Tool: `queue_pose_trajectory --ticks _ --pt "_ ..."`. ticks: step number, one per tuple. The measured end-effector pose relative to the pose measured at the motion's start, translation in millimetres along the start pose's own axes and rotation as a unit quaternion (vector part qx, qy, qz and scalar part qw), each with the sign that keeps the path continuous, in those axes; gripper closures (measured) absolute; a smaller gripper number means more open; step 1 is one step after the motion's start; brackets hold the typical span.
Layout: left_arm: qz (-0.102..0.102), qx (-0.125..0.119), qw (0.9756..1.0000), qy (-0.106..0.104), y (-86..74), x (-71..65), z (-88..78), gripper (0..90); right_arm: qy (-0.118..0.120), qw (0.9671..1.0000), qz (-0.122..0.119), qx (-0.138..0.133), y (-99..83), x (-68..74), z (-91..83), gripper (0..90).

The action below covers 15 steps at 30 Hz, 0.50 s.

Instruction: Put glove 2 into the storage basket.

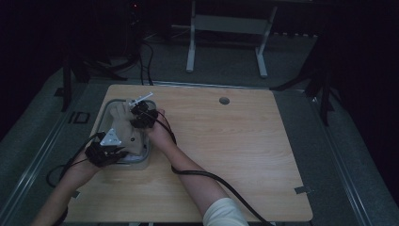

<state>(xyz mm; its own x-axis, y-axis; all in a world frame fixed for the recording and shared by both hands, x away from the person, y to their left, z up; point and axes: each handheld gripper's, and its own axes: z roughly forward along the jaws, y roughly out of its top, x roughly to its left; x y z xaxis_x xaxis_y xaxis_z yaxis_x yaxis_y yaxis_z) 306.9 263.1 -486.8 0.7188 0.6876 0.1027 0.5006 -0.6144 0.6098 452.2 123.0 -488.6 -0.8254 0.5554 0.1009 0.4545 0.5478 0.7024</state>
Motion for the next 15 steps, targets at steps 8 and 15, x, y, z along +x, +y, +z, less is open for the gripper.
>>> queue_pose_trajectory --ticks 8,15 --pt "-0.019 -0.019 0.9995 -0.013 2.0 0.8 -5.9 60.6 -0.009 1.0 0.002 -0.001 2.0 -4.8 -11.3 48.9" --pt "-0.071 -0.08 0.9943 0.004 7.5 5.0 -23.0 18.5 -0.003 0.9998 0.007 -0.019 4.4 -9.5 -32.3 27.5"
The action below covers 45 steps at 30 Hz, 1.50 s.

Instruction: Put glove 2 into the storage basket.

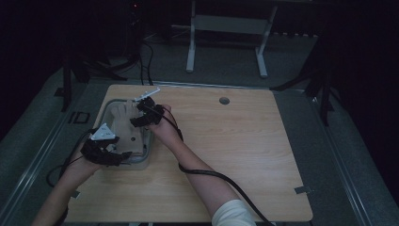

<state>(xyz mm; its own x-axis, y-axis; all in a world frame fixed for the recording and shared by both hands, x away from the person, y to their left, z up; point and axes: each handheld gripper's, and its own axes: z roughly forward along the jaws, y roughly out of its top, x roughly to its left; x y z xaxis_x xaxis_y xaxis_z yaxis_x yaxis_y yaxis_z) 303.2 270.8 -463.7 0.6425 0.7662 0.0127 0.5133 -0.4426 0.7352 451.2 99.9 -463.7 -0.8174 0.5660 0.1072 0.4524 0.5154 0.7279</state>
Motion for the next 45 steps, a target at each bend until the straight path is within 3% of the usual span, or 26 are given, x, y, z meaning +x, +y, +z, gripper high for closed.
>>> queue_pose_trajectory --ticks 2,5,8,14,28,34,40,45 --pt "-0.017 -0.022 0.9996 -0.005 3.3 -0.4 -3.8 15.5 0.005 1.0 0.004 -0.001 0.3 -0.5 -5.9 22.8" --pt "-0.023 -0.047 0.9986 -0.004 8.8 -7.2 -7.5 15.5 0.013 0.9999 0.006 -0.006 -1.1 -1.0 -10.6 17.6" --pt "-0.021 -0.052 0.9983 -0.019 13.6 -16.5 -4.5 15.5 0.023 0.9996 -0.015 -0.003 -8.7 -0.4 -21.4 13.8" --pt "-0.011 -0.063 0.9973 -0.036 20.1 -33.3 5.5 15.5 0.015 0.9995 -0.026 -0.005 -24.2 -4.7 -35.4 14.2" --pt "0.022 -0.063 0.9947 -0.078 29.4 -76.8 32.4 15.4 -0.001 0.9991 -0.042 -0.009 -69.2 -22.2 -78.2 14.8" --pt "0.026 -0.057 0.994 -0.09 28.2 -87.6 43.1 15.4 -0.001 0.9989 -0.047 0.003 -90.6 -27.9 -81.3 14.8" --pt "0.033 -0.056 0.9921 -0.107 26.6 -99.7 54.1 15.4 0.011 0.9993 -0.035 0.003 -115.0 -33.9 -85.5 14.6" --pt "0.056 -0.054 0.989 -0.126 22.6 -115.6 70.5 15.4 0.01 0.9986 -0.051 0.008 -139.5 -40.2 -91.9 14.6"
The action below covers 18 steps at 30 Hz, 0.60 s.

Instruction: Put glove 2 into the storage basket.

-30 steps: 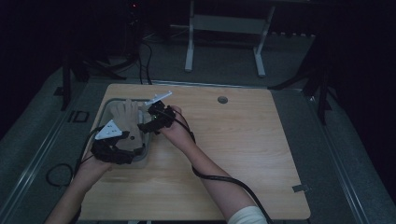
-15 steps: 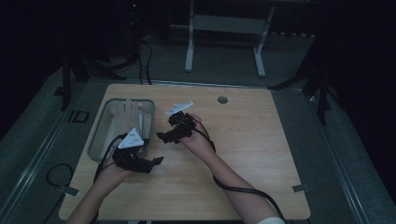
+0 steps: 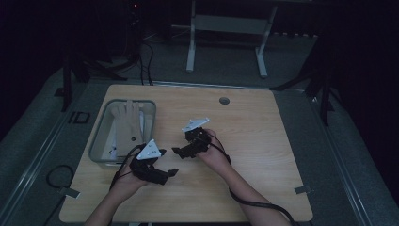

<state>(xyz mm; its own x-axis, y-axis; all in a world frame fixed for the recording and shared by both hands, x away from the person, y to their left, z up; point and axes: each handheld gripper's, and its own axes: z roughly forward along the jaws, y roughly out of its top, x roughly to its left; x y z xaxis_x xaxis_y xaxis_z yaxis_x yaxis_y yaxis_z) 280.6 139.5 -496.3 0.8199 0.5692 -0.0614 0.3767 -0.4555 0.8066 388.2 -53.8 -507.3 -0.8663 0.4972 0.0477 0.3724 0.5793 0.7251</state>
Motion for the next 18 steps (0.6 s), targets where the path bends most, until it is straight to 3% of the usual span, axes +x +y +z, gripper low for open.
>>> queue_pose_trajectory --ticks 6,18 --pt "0.007 0.012 0.9997 -0.022 -4.7 -7.7 21.4 15.4 0.002 1.0 0.003 0.001 -20.7 -7.0 -6.5 14.6" --pt "-0.006 0.013 0.9984 -0.055 -15.8 -15.6 53.3 15.4 -0.004 0.9998 0.017 0.003 -63.9 -16.6 -20.8 14.3"
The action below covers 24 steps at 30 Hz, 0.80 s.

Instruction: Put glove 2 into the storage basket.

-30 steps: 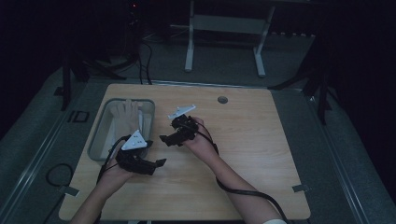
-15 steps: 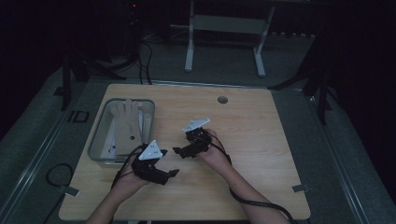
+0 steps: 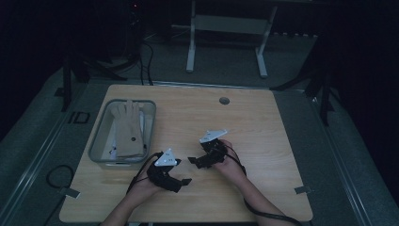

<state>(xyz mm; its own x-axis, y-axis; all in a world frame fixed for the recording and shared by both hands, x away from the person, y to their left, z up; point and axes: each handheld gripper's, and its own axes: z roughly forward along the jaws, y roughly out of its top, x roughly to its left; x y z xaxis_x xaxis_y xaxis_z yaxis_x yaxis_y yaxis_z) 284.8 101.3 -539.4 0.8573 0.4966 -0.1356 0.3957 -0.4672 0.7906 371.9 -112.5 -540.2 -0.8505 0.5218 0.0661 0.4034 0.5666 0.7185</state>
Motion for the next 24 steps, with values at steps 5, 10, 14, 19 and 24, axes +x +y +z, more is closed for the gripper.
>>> queue_pose_trajectory --ticks 5,10,14,19,24 --pt "0.011 0.0 0.9999 -0.004 -4.8 -1.4 9.5 15.4 -0.002 0.9999 0.01 -0.014 -17.0 -6.3 -9.9 14.4" --pt "0.014 -0.002 0.9998 -0.013 -6.4 -3.4 17.1 15.4 -0.014 0.9996 0.012 -0.022 -29.6 -9.7 -17.8 14.0" --pt "0.017 0.0 0.9997 -0.018 -6.0 -5.6 21.8 15.4 -0.022 0.9994 0.016 -0.023 -39.6 -12.8 -25.4 14.0" --pt "0.016 0.001 0.9996 -0.025 -5.8 -7.6 25.4 15.4 -0.026 0.999 0.023 -0.027 -49.5 -16.2 -34.5 13.9" --pt "0.015 0.0 0.9995 -0.029 -5.9 -8.4 27.0 15.4 -0.029 0.9986 0.028 -0.033 -61.1 -18.3 -43.6 13.8"
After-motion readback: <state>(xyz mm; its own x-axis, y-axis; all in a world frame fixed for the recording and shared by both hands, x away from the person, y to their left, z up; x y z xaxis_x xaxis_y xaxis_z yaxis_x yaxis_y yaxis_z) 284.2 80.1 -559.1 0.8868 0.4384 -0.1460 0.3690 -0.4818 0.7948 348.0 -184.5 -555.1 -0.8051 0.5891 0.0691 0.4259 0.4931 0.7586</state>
